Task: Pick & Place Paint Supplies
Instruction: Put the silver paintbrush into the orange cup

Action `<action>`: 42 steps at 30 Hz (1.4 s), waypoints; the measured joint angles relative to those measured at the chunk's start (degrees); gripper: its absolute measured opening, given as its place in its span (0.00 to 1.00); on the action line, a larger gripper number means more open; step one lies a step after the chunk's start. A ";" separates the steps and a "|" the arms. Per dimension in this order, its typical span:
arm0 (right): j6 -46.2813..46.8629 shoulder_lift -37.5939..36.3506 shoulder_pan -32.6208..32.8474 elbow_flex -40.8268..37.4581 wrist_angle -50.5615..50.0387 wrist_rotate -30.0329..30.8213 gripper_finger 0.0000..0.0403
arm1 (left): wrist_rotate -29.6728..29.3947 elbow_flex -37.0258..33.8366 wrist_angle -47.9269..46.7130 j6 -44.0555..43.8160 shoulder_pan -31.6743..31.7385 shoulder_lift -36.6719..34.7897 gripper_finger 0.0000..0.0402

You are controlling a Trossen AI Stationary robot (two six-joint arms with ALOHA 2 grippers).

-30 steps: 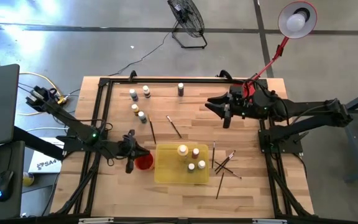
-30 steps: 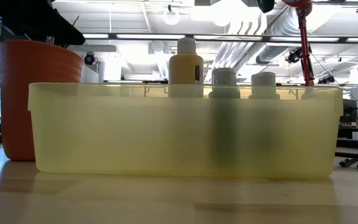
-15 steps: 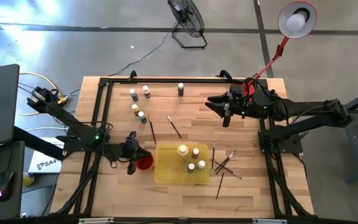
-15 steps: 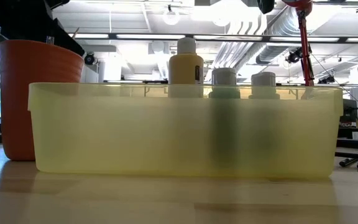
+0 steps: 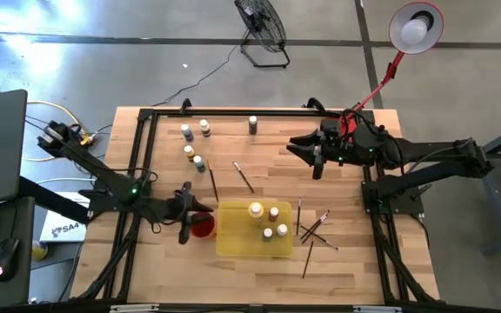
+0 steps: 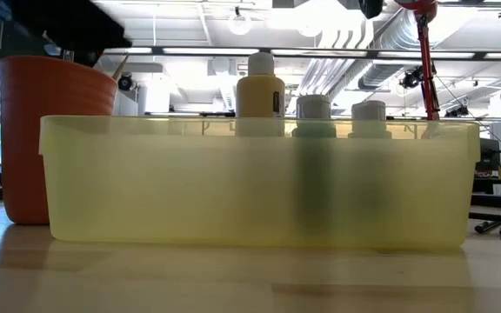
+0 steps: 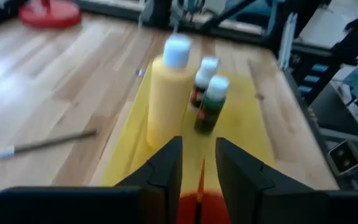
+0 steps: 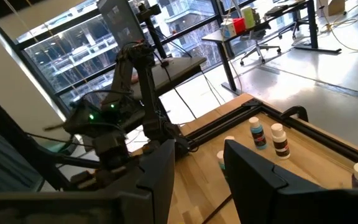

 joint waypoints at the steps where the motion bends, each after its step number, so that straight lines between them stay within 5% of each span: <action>1: 0.00 0.00 0.00 0.00 -0.04 0.00 0.32 | 0.00 0.82 0.06 1.15 0.00 -0.25 0.24; 12: 0.00 0.00 0.00 0.00 -0.55 -0.02 0.32 | -0.40 10.77 -3.22 10.66 0.00 -4.20 0.24; 31: -0.02 0.00 0.00 0.00 -0.63 -0.02 0.32 | -5.35 31.49 -14.01 13.76 0.02 -5.28 0.24; 38: 0.48 -0.02 0.04 0.00 -0.59 -0.03 0.32 | -8.95 33.82 -20.06 12.92 0.08 -5.49 0.24; 42: 0.52 -0.02 0.04 0.00 0.61 -0.04 0.32 | -4.22 33.85 -21.74 11.13 3.18 -6.00 0.24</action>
